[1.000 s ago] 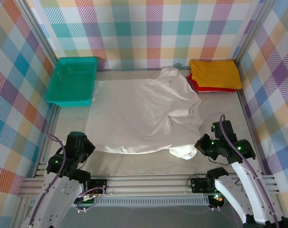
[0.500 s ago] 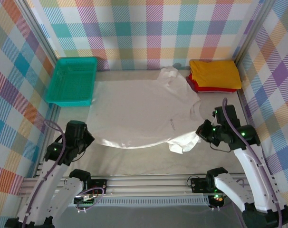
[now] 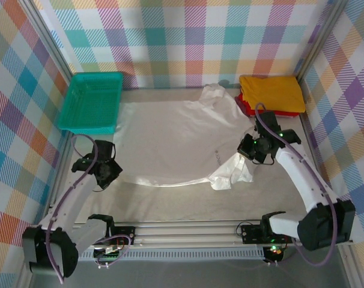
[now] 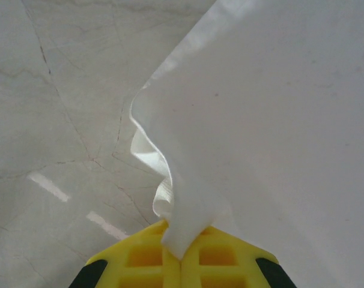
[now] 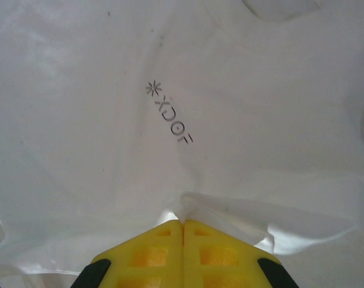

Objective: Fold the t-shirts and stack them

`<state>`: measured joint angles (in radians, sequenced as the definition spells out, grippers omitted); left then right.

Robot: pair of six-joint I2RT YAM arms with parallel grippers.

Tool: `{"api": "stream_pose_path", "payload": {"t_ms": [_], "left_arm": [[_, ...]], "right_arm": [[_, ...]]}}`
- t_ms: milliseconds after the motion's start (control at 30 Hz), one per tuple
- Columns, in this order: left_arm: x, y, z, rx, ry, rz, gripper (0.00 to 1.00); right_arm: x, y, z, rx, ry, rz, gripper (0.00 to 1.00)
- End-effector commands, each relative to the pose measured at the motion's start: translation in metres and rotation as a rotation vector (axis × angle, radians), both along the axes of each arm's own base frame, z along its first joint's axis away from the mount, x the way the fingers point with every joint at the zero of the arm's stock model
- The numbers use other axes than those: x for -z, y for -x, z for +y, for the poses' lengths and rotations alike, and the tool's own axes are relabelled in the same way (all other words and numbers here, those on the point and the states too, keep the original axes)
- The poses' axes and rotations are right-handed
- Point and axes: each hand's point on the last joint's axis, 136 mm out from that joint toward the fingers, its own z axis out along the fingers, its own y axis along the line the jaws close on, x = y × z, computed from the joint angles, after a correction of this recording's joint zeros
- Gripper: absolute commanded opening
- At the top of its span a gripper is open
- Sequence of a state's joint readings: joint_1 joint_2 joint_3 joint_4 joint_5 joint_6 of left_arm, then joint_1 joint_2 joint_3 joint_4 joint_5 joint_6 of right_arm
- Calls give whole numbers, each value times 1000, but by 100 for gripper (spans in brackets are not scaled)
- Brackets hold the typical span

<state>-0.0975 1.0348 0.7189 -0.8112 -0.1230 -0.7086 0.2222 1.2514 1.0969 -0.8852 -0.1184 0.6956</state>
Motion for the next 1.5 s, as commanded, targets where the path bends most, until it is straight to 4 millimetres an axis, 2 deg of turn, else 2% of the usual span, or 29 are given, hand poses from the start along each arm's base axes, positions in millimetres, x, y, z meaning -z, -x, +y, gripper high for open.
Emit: {"api": "stream_pose_path", "payload": {"t_ms": [0,267,567,733,900,1167,1333,1367,1467], "left_arm": [[-5,-19,4,42,-16,-14,0],[9,-54,5,101,-37,59,0],[7,-79,12,140,-66,87,0],[6,-84,19,152,-107,107,0],[13,-88,24,155,-124,140,0],[8,-102,28,153,-141,129,0],[14,-111,28,162,-147,140,0],[15,-113,29,164,-156,144,4],[11,-125,37,153,-200,136,29]], "right_arm": [[-12,-32,3,-16,2,-86,0],[-6,-64,6,-24,-5,-72,0],[0,-94,9,-30,-36,-52,0],[-6,-103,5,-15,-35,-69,0],[-4,-112,4,-15,-41,-64,0],[-13,-127,6,-15,-53,-89,0],[-7,-142,9,-17,-65,-81,0],[-6,-146,9,-16,-69,-80,0],[-6,-166,15,-12,-102,-88,3]]}}
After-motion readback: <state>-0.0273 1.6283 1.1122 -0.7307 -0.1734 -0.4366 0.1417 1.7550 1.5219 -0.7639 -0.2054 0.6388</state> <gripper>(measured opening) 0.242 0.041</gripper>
